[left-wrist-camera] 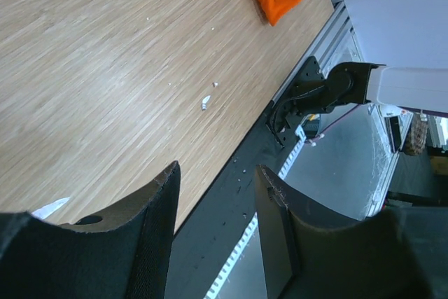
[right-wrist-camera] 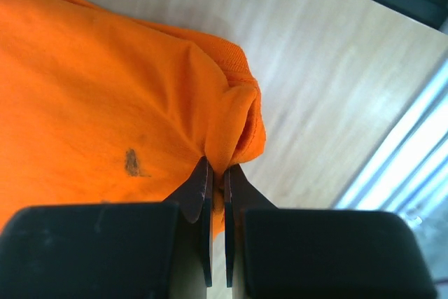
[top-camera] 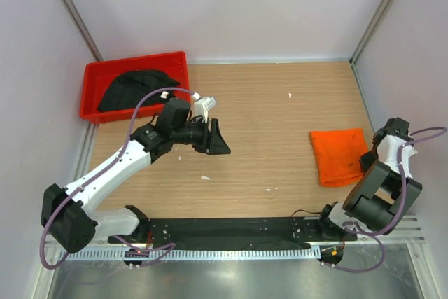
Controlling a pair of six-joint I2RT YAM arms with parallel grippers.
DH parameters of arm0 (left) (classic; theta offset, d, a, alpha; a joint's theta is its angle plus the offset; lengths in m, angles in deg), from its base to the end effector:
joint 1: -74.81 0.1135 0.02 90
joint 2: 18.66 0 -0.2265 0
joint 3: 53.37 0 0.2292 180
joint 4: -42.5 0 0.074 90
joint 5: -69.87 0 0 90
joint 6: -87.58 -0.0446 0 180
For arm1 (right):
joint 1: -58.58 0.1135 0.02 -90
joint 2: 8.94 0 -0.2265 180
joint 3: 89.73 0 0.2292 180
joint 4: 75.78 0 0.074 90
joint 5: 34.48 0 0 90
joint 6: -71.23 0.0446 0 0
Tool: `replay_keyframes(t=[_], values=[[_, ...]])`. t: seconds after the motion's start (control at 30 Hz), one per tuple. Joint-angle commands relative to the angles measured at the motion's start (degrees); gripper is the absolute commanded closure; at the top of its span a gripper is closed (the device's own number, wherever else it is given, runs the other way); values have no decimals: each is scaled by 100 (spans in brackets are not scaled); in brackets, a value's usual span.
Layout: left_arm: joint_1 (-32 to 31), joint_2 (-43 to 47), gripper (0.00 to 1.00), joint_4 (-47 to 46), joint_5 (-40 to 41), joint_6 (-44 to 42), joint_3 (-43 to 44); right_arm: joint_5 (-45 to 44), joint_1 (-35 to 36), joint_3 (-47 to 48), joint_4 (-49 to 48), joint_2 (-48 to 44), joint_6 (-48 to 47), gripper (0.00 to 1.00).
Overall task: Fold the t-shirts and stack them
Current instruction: Neatly place the folded tshirt to the corner
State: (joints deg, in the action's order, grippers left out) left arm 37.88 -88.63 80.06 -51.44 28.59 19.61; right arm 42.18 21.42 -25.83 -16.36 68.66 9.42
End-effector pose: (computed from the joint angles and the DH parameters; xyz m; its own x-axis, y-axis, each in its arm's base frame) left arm 0.1968 -0.1769 0.2748 -0.8293 0.0727 -0.5541 0.4997 0.5405 -0.6769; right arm 0.1756 -0.1460 0.1681 -0.3693 0.8567 -0.3602 0.9253 0.3747 -0.0574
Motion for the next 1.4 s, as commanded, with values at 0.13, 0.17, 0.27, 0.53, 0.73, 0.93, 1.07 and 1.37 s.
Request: replay_keyframes(t=[0.13, 0.17, 0.27, 0.53, 0.73, 0.93, 1.07, 1.37], values=[[168, 274, 52, -578, -481, 204, -190, -441, -388, 707, 1243, -272, -173, 99], [168, 291, 52, -596, -516, 204, -199, -424, -388, 752, 1261, -263, -208, 99], [195, 318, 52, -631, -560, 231, -208, -537, -396, 883, 1393, -263, -191, 99], [300, 309, 52, -675, -683, 266, -234, -950, -397, 1147, 1718, -193, -42, 99], [318, 248, 52, -719, -771, 327, -260, -1197, -397, 1200, 1894, -158, 55, 99], [335, 195, 52, -745, -815, 354, -270, -1250, -405, 1086, 1850, -175, 143, 99], [353, 186, 52, -763, -859, 362, -287, -1364, -432, 1086, 1885, -167, 196, 87], [370, 221, 52, -789, -903, 389, -348, -1031, -370, 1762, 2158, -852, 249, 38]])
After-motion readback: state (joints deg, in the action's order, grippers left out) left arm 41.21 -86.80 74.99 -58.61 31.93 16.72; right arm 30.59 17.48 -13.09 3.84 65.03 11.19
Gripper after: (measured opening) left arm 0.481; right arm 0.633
